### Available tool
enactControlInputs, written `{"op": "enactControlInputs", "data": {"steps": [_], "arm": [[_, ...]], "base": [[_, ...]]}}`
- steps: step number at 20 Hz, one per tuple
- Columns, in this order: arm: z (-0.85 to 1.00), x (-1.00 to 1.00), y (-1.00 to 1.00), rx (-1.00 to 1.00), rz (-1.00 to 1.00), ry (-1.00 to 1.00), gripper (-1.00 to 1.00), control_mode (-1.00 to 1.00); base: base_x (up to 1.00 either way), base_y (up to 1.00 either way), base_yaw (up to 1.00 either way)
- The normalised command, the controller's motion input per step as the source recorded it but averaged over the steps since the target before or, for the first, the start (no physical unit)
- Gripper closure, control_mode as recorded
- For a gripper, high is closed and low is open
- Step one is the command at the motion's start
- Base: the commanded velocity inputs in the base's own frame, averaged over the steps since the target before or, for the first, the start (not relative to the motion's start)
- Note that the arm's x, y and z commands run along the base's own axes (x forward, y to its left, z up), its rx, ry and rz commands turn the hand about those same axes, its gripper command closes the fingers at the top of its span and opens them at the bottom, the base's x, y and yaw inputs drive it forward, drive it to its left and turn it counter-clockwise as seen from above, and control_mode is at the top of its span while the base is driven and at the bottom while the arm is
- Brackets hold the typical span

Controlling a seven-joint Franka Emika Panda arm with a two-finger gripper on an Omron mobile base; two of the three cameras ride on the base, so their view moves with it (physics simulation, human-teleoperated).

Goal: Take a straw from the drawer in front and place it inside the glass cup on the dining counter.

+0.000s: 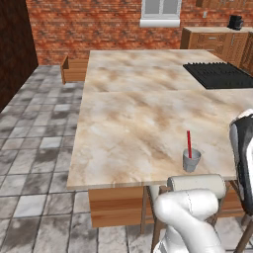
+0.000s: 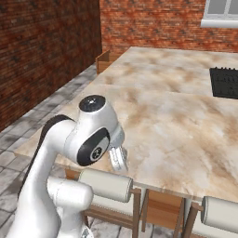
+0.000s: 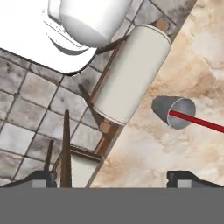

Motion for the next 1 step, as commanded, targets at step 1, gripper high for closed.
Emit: {"op": "enactControlInputs", "data": {"steps": [1], "arm": [[0.0, -1.0, 0.0, 0.0, 0.0, 0.0, -1.0, -1.0]], "base": [[0.0, 0.0, 0.0]]}}
